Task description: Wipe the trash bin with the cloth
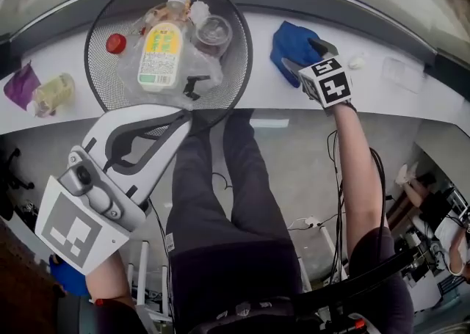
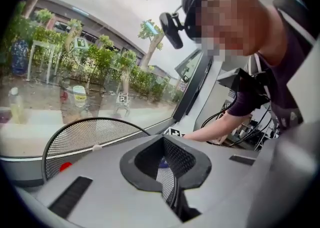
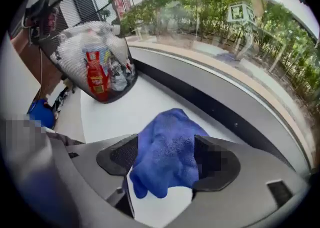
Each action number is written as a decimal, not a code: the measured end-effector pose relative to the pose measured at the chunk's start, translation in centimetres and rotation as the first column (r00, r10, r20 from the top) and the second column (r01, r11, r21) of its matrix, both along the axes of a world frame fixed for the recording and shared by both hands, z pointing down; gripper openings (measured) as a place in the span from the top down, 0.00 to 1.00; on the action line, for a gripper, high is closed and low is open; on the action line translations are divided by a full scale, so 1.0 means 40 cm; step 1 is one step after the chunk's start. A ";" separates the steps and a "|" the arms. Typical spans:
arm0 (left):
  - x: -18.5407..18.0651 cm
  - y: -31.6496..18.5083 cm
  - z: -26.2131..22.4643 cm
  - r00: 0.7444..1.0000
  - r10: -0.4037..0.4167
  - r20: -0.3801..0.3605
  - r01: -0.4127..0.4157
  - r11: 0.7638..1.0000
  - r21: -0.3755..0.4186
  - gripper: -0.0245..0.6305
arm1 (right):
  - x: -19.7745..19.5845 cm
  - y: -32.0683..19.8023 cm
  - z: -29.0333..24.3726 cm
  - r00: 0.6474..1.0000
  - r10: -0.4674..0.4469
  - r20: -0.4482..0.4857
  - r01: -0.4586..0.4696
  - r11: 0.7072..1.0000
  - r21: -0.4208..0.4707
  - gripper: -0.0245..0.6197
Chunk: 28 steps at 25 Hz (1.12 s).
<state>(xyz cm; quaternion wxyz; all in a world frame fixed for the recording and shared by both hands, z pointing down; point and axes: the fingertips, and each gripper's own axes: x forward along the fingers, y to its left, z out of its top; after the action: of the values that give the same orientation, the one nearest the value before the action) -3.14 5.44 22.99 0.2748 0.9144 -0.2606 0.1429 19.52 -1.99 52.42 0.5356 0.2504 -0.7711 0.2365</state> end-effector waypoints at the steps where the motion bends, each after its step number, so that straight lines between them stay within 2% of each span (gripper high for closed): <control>1: 0.000 0.002 0.000 1.000 0.005 0.006 -0.005 1.000 0.003 0.96 | 0.006 0.000 0.028 1.000 -0.001 -0.020 0.001 1.000 -0.018 0.45; 6: -0.015 0.017 0.036 0.995 0.067 0.079 -0.068 0.998 0.009 0.96 | 0.024 -0.022 0.091 0.995 -0.017 -0.098 0.017 1.000 -0.002 0.47; 7: -0.023 0.019 0.045 0.993 0.071 0.092 -0.072 0.997 0.006 0.96 | 0.028 -0.027 0.093 0.994 -0.010 -0.107 0.010 1.000 -0.001 0.51; 9: -0.041 0.019 0.053 0.992 0.059 0.109 -0.059 0.998 0.003 0.96 | 0.038 -0.040 0.096 0.991 -0.001 -0.131 0.000 1.000 -0.003 0.75; 11: -0.056 0.013 0.049 0.991 0.036 0.126 -0.038 0.999 0.019 0.96 | 0.042 -0.045 0.093 0.989 -0.016 -0.147 0.014 1.000 -0.016 0.80; 13: -0.074 0.009 0.040 0.987 0.021 0.160 -0.030 0.998 0.057 0.96 | 0.017 -0.039 0.061 0.996 -0.023 -0.086 0.021 0.999 -0.028 0.81; 15: -0.095 0.007 0.032 0.977 0.024 0.212 -0.048 0.993 0.111 0.96 | -0.054 -0.038 -0.029 0.991 0.056 0.120 -0.050 0.997 -0.051 0.82; 16: -0.105 0.010 0.032 0.970 0.036 0.242 -0.070 0.989 0.134 0.96 | -0.101 -0.045 -0.095 0.958 0.125 0.256 -0.108 0.991 -0.079 0.82; 17: -0.113 0.020 0.035 0.960 0.060 0.273 -0.103 0.984 0.142 0.96 | -0.149 -0.060 -0.171 0.898 0.194 0.394 -0.162 0.980 -0.114 0.82; 19: -0.116 0.064 0.058 0.931 0.147 0.335 -0.192 0.976 0.106 0.86 | -0.238 -0.117 -0.329 0.724 0.280 0.630 -0.223 0.960 -0.170 0.82; 21: -0.108 0.120 0.094 0.883 0.238 0.405 -0.280 0.959 0.047 0.57 | -0.295 -0.186 -0.460 0.545 0.302 0.782 -0.242 0.950 -0.198 0.82; 22: -0.102 0.142 0.113 0.852 0.270 0.449 -0.318 0.948 0.033 0.50 | -0.311 -0.216 -0.505 0.472 0.312 0.825 -0.253 0.944 -0.213 0.82; 23: -0.096 0.159 0.133 0.820 0.291 0.493 -0.351 0.936 0.032 0.48 | -0.324 -0.240 -0.533 0.416 0.323 0.850 -0.262 0.938 -0.228 0.82; 24: -0.090 0.169 0.152 0.789 0.304 0.533 -0.379 0.925 0.035 0.48 | -0.340 -0.256 -0.547 0.378 0.332 0.864 -0.264 0.933 -0.243 0.82; 25: -0.086 0.175 0.170 0.762 0.312 0.567 -0.402 0.915 0.036 0.48 | -0.360 -0.265 -0.548 0.358 0.340 0.870 -0.255 0.931 -0.259 0.82; 26: -0.083 0.177 0.187 0.738 0.316 0.596 -0.419 0.907 0.038 0.48 | -0.381 -0.264 -0.539 0.354 0.348 0.868 -0.237 0.931 -0.277 0.82; 28: -0.081 0.169 0.213 0.705 0.303 0.641 -0.432 0.901 0.048 0.48 | -0.419 -0.239 -0.504 0.391 0.360 0.847 -0.186 0.932 -0.310 0.82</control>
<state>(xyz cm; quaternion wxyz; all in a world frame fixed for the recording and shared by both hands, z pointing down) -6.38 12.22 31.50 0.0489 0.8717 -0.1603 0.4604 2.75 -11.55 32.26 0.0198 0.1660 -0.8614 0.4796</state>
